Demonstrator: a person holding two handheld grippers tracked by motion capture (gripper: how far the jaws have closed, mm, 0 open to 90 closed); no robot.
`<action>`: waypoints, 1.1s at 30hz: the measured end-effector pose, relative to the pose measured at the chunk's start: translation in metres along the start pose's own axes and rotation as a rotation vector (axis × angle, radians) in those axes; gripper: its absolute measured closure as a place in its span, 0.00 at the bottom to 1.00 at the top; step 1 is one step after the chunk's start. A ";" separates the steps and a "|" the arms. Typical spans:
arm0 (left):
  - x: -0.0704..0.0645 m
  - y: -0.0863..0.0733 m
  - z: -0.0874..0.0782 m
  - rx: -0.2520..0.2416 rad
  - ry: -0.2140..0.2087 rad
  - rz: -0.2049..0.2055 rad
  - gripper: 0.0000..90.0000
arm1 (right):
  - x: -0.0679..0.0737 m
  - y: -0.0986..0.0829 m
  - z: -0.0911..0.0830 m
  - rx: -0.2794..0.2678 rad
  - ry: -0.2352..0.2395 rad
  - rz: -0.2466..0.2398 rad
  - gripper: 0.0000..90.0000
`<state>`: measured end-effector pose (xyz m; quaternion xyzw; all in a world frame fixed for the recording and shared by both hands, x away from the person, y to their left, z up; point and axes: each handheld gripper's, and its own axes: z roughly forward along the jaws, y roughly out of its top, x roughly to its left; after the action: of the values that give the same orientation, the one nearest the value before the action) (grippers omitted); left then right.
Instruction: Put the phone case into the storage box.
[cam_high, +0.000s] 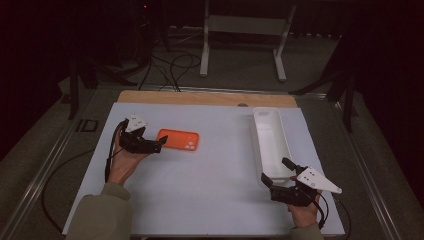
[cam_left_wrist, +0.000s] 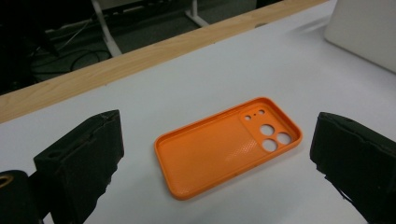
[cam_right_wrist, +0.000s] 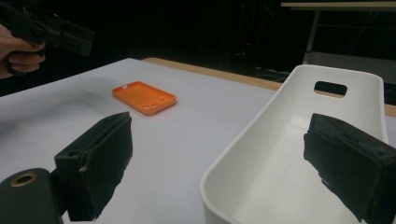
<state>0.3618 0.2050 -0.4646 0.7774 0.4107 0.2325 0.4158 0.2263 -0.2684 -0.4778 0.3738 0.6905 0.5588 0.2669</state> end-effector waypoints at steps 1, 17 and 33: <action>0.000 0.000 0.001 0.000 0.000 -0.004 0.04 | 0.000 0.000 0.000 0.000 0.000 -0.001 0.09; 0.008 -0.001 0.017 0.044 0.018 -0.021 0.09 | 0.001 0.000 0.001 -0.001 0.004 -0.004 0.09; 0.012 -0.005 0.034 0.080 0.032 -0.033 0.19 | 0.001 0.000 0.003 -0.002 0.003 -0.006 0.09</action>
<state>0.3904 0.2013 -0.4871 0.7827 0.4392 0.2213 0.3815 0.2282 -0.2664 -0.4782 0.3705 0.6916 0.5592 0.2679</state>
